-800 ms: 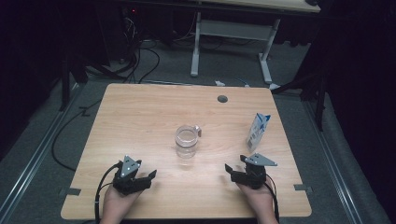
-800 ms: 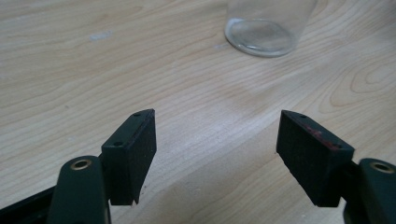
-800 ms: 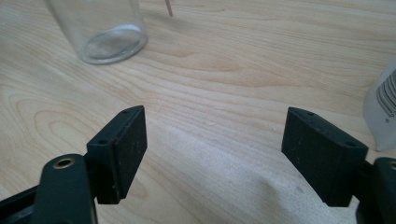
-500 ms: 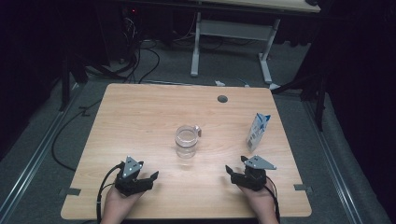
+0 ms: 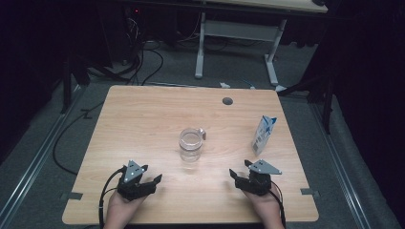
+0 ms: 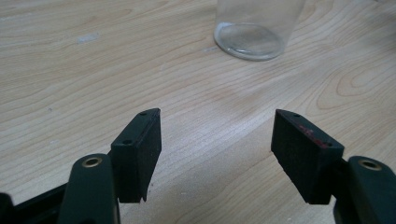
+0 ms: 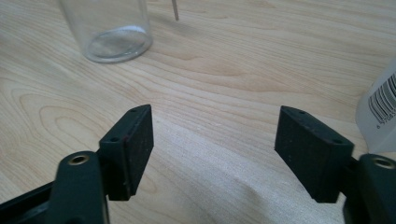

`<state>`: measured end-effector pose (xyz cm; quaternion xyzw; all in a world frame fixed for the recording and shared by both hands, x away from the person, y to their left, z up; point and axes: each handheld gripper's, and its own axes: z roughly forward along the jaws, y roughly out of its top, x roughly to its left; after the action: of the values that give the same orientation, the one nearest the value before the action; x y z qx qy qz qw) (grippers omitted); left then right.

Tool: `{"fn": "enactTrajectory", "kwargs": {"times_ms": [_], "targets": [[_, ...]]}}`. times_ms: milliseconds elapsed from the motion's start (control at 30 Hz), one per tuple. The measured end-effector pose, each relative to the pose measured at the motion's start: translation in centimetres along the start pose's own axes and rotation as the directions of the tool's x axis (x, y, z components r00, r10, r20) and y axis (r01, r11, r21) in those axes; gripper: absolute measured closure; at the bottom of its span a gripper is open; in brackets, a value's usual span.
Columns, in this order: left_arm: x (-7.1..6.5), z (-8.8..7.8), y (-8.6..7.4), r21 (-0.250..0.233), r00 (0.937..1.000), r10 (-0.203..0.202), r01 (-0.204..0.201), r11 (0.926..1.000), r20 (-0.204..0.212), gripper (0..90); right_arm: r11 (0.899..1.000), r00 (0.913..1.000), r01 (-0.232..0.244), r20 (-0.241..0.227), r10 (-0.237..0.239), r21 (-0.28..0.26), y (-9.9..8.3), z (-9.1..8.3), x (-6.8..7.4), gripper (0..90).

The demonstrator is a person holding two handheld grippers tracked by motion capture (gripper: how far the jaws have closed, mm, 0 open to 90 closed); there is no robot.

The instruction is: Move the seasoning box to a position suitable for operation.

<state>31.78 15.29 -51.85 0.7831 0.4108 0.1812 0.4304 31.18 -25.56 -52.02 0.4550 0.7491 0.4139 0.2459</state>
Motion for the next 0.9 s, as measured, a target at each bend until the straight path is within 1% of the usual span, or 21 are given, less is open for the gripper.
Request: {"fn": "enactTrajectory", "kwargs": {"times_ms": [33,67,133,167,200,233,333,400,467,567,667,733,767,800,900], "targets": [[0.0,0.0,0.0,0.001,1.0000,-0.002,0.002,1.0000,0.001,33.9,1.000,1.0000,0.005,-0.005,-0.005,0.002,0.0,0.0,0.0,32.2],[0.0,0.0,0.0,-0.003,0.9999,-0.015,0.015,0.9999,0.007,33.9,1.000,0.9999,0.009,-0.006,-0.009,0.003,0.0,0.0,0.0,32.7],[0.0,0.0,0.0,-0.006,0.9998,-0.019,0.019,0.9998,0.009,34.0,1.000,0.9999,0.007,-0.008,-0.007,0.006,0.0,0.0,0.0,32.9],[0.1,-0.1,0.1,-0.010,0.9999,-0.008,0.008,0.9999,0.007,35.2,1.000,0.9999,0.005,-0.011,-0.005,0.018,-0.1,0.1,0.1,36.8],[0.1,-0.1,0.1,-0.010,0.9999,-0.008,0.008,0.9999,0.007,35.3,1.000,0.9999,0.005,-0.011,-0.005,0.018,-0.1,0.1,0.1,36.8],[0.0,-0.2,0.1,-0.013,1.0000,0.004,-0.004,0.9999,-0.003,35.4,1.000,0.9999,0.009,-0.010,-0.009,0.018,-0.1,0.1,0.2,38.3],[0.1,-0.3,0.1,-0.023,1.0000,-0.009,0.009,0.9997,0.002,36.6,1.000,0.9999,0.007,-0.011,-0.007,0.014,0.0,0.0,0.3,39.0],[0.0,-0.3,0.0,-0.033,0.9996,-0.023,0.023,0.9992,0.017,40.3,1.000,0.9998,0.006,-0.017,-0.006,0.013,0.0,0.0,0.3,39.9],[-0.2,-0.2,0.1,-0.036,0.9997,-0.018,0.018,0.9992,0.014,41.2,1.000,0.9998,0.005,-0.020,-0.005,0.014,0.1,-0.1,0.3,40.1],[-0.4,-0.1,0.3,-0.047,0.9996,-0.020,0.021,0.9987,0.021,44.0,1.000,0.9999,0.003,-0.017,-0.003,0.017,0.0,0.0,0.2,39.3],[-0.7,0.2,0.5,-0.050,0.9998,-0.016,0.017,0.9986,0.013,44.1,1.000,1.0000,0.004,-0.008,-0.004,0.020,-0.1,-0.1,0.3,39.4],[-0.7,0.4,0.7,-0.047,0.9995,-0.028,0.028,0.9985,0.016,43.8,1.000,0.9998,0.005,-0.019,-0.004,0.023,-0.1,0.0,0.3,40.0],[-0.8,0.5,0.8,-0.044,0.9995,-0.028,0.029,0.9986,0.015,43.7,1.000,0.9997,0.008,-0.023,-0.008,0.024,-0.1,0.0,0.3,40.0],[-0.8,0.5,0.8,-0.044,0.9995,-0.028,0.029,0.9986,0.015,43.8,1.000,0.9996,0.001,-0.029,0.000,0.024,-0.1,0.0,0.3,40.0],[-0.9,0.6,1.3,-0.043,0.9995,-0.029,0.029,0.9987,0.009,43.8,1.000,0.9993,-0.002,-0.036,0.003,0.025,-0.1,0.0,0.1,40.0]]}}
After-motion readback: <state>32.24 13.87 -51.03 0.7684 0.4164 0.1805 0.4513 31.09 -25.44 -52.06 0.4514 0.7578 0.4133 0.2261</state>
